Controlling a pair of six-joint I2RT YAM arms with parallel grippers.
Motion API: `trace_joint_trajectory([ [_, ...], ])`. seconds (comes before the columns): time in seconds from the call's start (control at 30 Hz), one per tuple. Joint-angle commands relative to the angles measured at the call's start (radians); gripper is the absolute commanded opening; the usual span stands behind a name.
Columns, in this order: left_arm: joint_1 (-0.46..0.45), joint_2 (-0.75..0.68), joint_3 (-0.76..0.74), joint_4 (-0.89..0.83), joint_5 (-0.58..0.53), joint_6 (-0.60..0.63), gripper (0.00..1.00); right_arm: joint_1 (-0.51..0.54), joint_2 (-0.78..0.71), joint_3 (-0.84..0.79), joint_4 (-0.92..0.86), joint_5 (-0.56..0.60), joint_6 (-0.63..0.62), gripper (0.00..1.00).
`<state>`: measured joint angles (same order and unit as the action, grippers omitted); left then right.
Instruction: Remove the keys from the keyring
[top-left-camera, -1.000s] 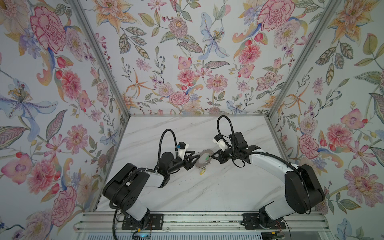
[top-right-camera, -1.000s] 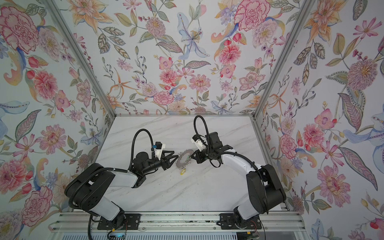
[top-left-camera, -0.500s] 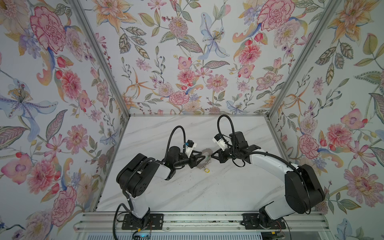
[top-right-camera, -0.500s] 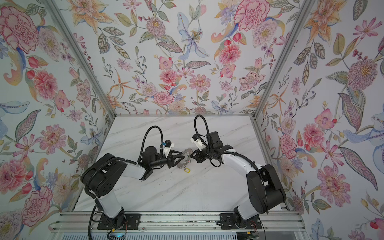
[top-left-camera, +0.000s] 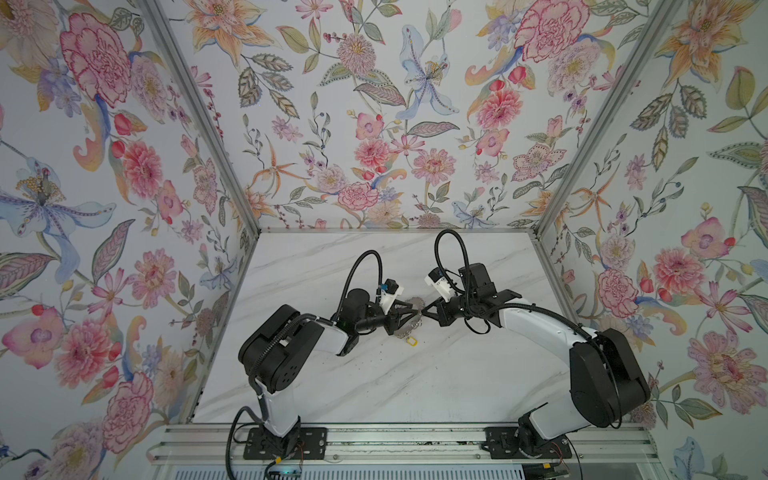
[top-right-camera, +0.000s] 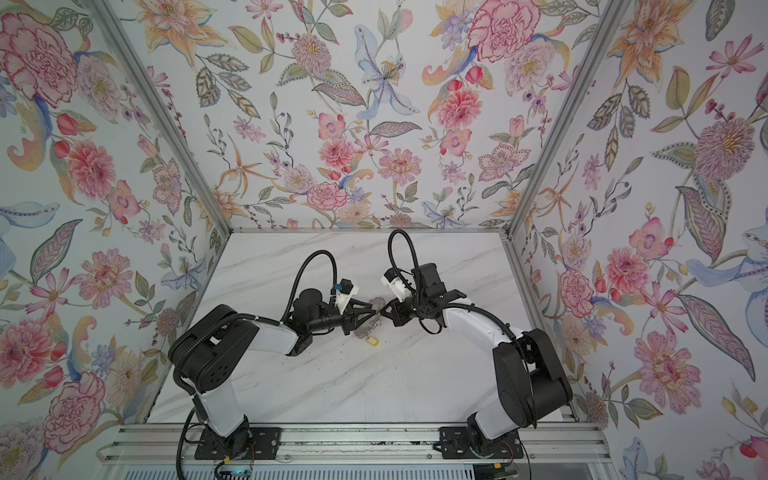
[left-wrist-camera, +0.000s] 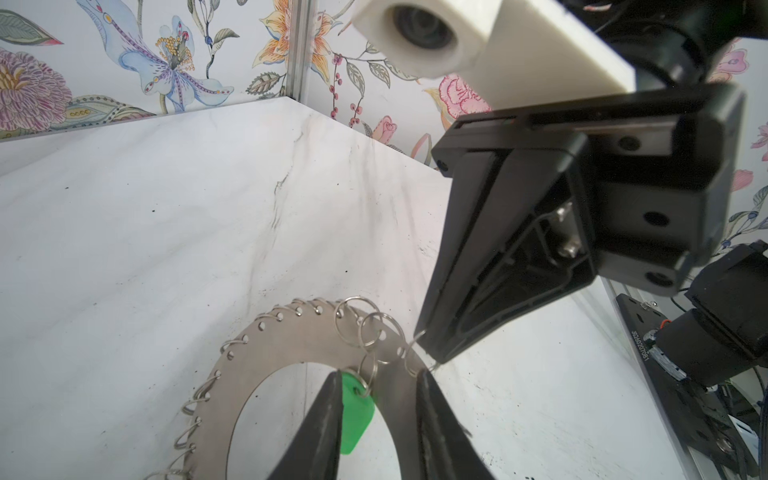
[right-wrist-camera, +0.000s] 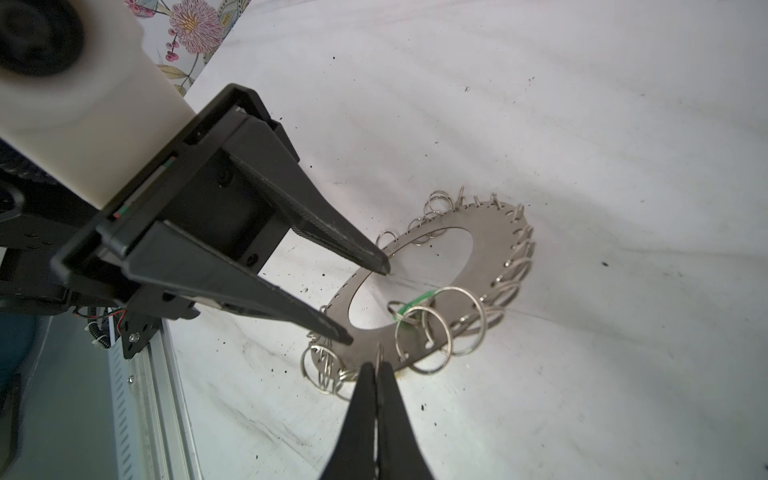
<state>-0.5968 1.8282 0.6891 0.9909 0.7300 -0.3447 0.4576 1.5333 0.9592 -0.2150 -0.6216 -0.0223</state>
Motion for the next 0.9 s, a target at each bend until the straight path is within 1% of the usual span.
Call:
trace_joint_trajectory([
  [0.0, -0.009, 0.028, 0.032, -0.044, -0.027, 0.065, 0.31, 0.004, -0.020, 0.018, 0.003, -0.027, -0.024, 0.06],
  [0.3, -0.027, 0.045, 0.043, -0.040, -0.014, 0.067, 0.27, 0.004, -0.019, 0.029, -0.004, -0.032, -0.024, 0.06],
  [0.4, -0.029, 0.049, 0.052, -0.047, -0.007, 0.065, 0.22, 0.006, -0.020, 0.029, -0.007, -0.026, -0.026, 0.06],
  [0.53, -0.030, 0.049, 0.052, -0.048, -0.007, 0.066, 0.11, 0.009, -0.020, 0.035, -0.012, -0.028, -0.028, 0.06],
  [0.63, -0.031, 0.039, 0.044, -0.049, -0.017, 0.072, 0.09, 0.009, -0.021, 0.038, -0.012, -0.026, -0.025, 0.06],
  [0.77, -0.031, 0.030, 0.041, -0.046, -0.012, 0.075, 0.01, 0.011, -0.023, 0.044, -0.022, -0.020, -0.031, 0.06],
  [0.87, -0.030, 0.016, 0.028, -0.038, -0.018, 0.081, 0.00, 0.009, -0.022, 0.048, -0.026, -0.021, -0.028, 0.06],
])
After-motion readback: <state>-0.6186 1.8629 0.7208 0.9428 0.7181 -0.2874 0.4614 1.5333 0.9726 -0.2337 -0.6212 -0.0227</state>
